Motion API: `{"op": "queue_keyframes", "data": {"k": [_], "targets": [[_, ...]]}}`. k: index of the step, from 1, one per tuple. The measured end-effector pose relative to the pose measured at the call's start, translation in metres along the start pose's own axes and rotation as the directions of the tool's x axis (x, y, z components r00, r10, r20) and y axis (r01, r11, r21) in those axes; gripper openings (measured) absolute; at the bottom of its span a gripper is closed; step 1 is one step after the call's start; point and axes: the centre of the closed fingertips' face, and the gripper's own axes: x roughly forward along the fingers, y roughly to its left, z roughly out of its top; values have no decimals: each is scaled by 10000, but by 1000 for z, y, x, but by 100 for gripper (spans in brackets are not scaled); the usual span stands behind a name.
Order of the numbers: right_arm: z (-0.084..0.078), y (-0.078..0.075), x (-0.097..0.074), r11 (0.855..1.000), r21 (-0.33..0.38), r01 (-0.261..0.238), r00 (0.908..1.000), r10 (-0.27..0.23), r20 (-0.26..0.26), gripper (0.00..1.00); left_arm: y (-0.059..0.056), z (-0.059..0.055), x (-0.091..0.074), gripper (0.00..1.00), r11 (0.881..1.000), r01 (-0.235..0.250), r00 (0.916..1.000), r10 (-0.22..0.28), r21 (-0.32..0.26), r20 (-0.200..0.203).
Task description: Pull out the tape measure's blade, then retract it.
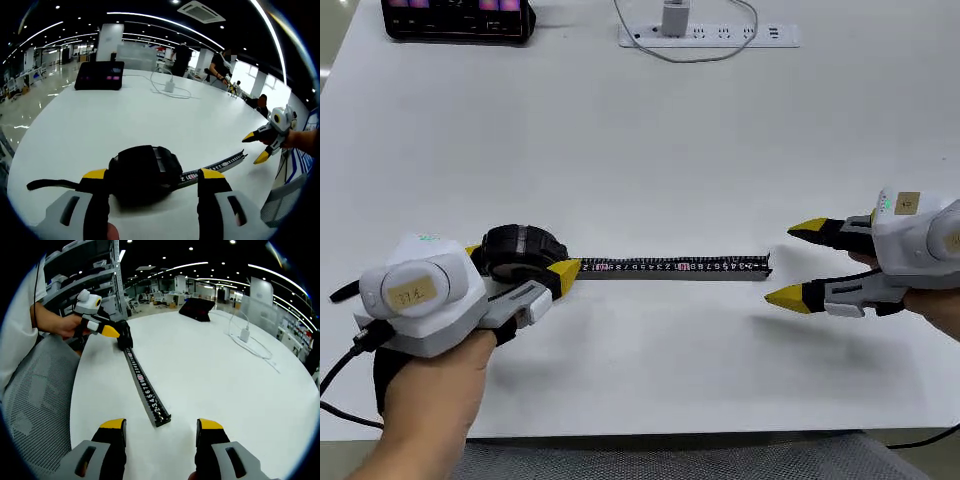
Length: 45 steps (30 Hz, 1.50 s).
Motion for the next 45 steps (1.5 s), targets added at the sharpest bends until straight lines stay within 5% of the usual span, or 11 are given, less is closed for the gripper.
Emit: {"op": "queue_keyframes", "data": {"k": [17, 45], "targets": [[2, 1, 8, 9985, -450, -325, 9994, 321, -101, 43, 10, 0, 4, 59, 9956, -824, 9965, 831, -450, 129], [-1, 2, 21, 9773, -1770, -1164, 9896, 990, -1044, 23, 11, -3, 7, 59, 9939, -816, 9966, 820, -740, 27]]}}
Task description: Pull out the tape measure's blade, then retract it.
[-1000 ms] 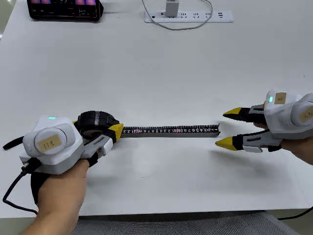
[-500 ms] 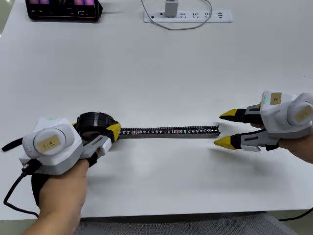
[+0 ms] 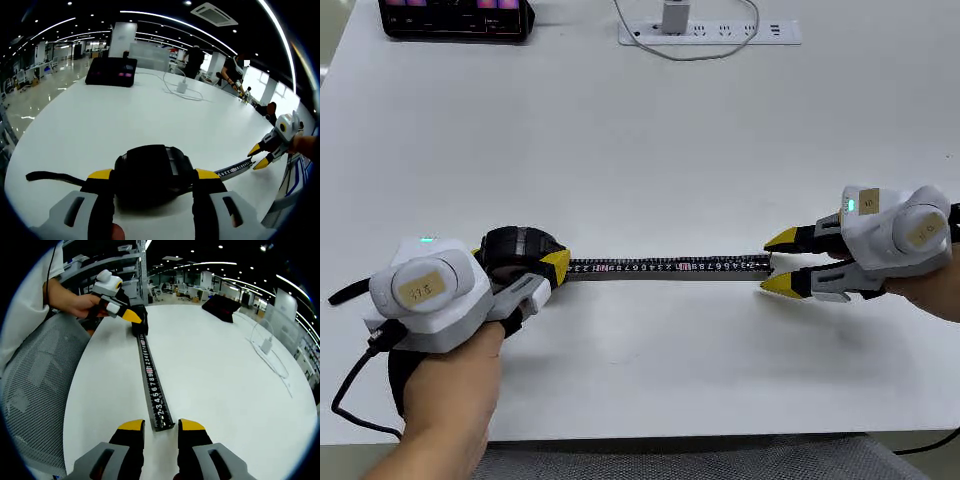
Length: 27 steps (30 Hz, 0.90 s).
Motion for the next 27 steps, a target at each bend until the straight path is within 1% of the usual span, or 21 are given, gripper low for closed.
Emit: {"op": "queue_keyframes", "data": {"k": [5, 10, 16, 17, 20, 24, 27], "targets": [[-3, -1, 4, 9992, -246, -308, 9991, 301, -297, 19, 0, 0, 0, 59, 10000, -11, 10000, 11, -11, -16], [-2, -1, 5, 9979, -444, -469, 9984, 453, -346, 15, 1, 0, 0, 59, 10000, -7, 10000, 7, -16, -23], [-6, -2, 6, 9938, -929, -608, 9964, 549, -643, 13, 1, 0, 1, 59, 10000, 11, 10000, -11, -40, -45], [-6, -2, 6, 9937, -914, -643, 9961, 584, -656, 12, 1, 0, 1, 59, 10000, 10, 10000, -10, -43, -48], [-7, -1, 6, 9908, -1132, -740, 9941, 642, -876, 12, 1, -1, 1, 59, 10000, 2, 10000, -2, -55, -75], [-7, -1, 7, 9850, -1518, -825, 9890, 621, -1342, 11, 1, -1, 1, 59, 9999, -23, 9999, 22, -105, -124], [-7, 0, 8, 9810, -1727, -881, 9845, 594, -1652, 11, 1, -1, 1, 59, 9996, -16, 9999, 12, -281, -162]]}}
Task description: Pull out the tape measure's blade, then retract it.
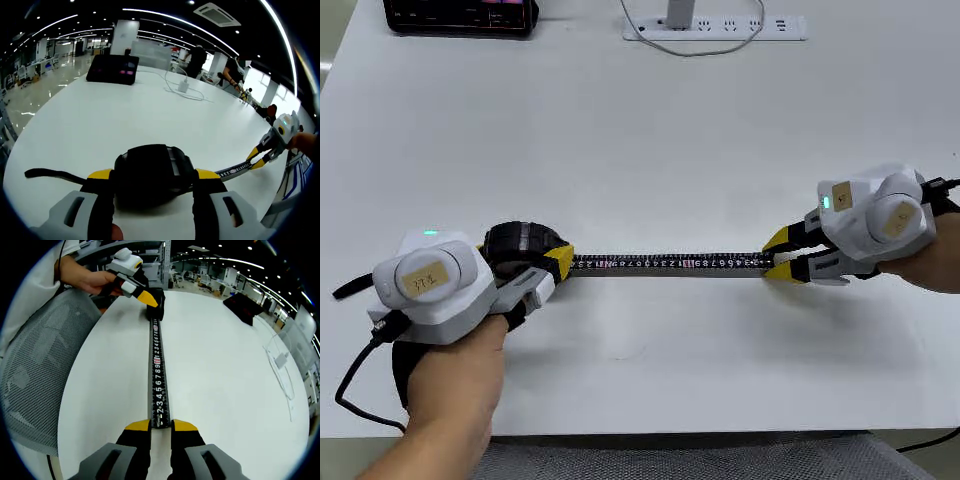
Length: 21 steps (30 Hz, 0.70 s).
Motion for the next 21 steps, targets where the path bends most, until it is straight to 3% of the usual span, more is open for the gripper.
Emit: {"op": "queue_keyframes", "data": {"k": [21], "targets": [[-1, 0, 1, 9994, 309, -182, 9996, 188, -217, 10, 0, -1, -1, 56, 10000, 2, 9996, 0, 76, -274]]}}
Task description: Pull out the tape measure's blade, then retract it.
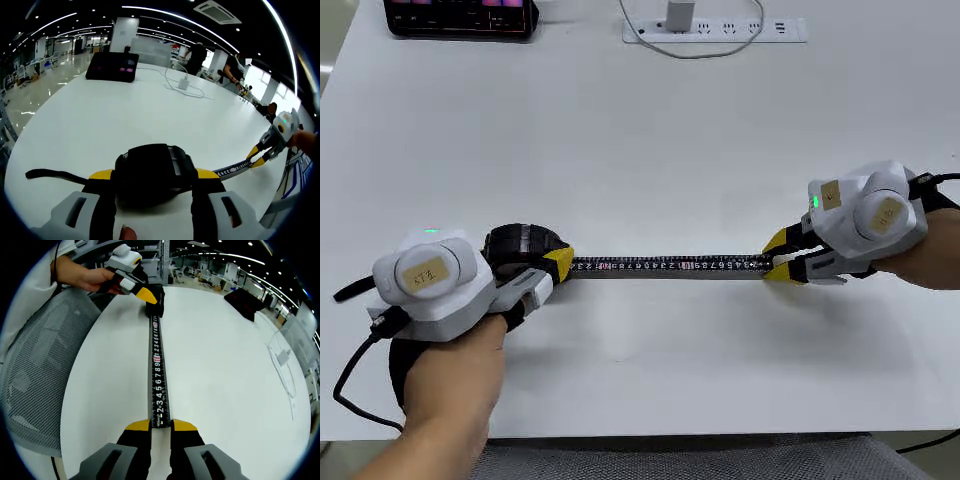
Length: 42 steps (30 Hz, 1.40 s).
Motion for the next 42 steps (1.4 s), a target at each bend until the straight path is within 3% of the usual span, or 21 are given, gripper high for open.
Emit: {"op": "queue_keyframes", "data": {"k": [7, 11, 33, 42], "targets": [[1, 0, 0, 9999, 83, -74, 10000, 74, 0, 10, 0, 0, 0, 55, 9999, 73, 10000, -73, -70, 6], [14, 0, 1, 9995, 295, -109, 9990, 95, 446, 10, 0, -1, 0, 55, 9998, 123, 9999, -123, -138, 27], [48, 2, 24, 9990, 114, -435, 9962, 426, 762, 10, 2, -1, 1, 55, 9994, 232, 9997, -232, -261, 21], [54, 2, 28, 9988, 31, -489, 9961, 486, 742, 10, 2, 0, 1, 56, 9991, 301, 9995, -299, -291, 48]]}}
